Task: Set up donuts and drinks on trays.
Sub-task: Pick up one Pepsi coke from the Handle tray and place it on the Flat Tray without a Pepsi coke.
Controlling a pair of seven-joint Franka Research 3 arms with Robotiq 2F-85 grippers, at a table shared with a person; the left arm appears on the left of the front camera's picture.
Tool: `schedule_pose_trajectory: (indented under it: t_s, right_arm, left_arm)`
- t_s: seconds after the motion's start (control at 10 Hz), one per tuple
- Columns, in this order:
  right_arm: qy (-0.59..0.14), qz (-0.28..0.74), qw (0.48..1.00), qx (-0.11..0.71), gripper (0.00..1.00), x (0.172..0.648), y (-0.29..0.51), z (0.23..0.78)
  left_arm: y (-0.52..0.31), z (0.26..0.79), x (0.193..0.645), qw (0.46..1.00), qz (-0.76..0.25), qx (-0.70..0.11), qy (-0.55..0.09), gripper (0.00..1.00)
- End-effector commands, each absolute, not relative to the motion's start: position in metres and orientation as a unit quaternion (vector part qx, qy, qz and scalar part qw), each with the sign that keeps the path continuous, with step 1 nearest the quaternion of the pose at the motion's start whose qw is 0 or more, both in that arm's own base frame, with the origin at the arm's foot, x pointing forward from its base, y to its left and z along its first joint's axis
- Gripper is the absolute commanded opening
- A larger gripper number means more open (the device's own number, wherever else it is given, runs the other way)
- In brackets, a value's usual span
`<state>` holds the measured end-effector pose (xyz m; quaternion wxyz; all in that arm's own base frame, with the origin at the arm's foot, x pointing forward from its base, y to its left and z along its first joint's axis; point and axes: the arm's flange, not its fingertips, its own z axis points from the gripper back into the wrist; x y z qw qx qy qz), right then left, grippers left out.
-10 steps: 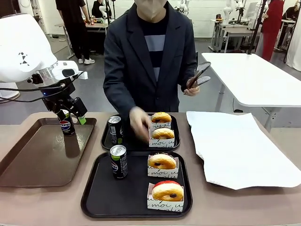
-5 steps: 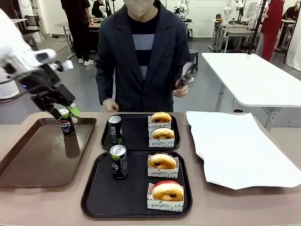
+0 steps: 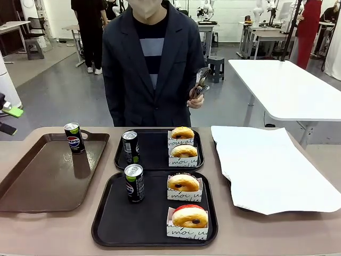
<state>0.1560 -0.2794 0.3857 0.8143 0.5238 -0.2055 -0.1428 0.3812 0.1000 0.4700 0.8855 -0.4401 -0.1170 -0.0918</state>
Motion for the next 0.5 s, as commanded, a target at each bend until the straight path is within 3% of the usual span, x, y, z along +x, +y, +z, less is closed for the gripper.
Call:
schedule_pose_trajectory:
  t_s: [0.0,0.4]
  right_arm:
    - [-0.219,-0.137,0.808,0.529,1.0,0.156,-0.279,0.385]
    - [-0.219,-0.137,0.808,0.529,1.0,0.156,-0.279,0.385]
  left_arm:
    - [0.12,0.427,0.393,0.864,-0.06,-0.486,-0.119,1.0]
    - [0.187,0.382,0.402,0.819,0.004,-0.569,-0.072,1.0]
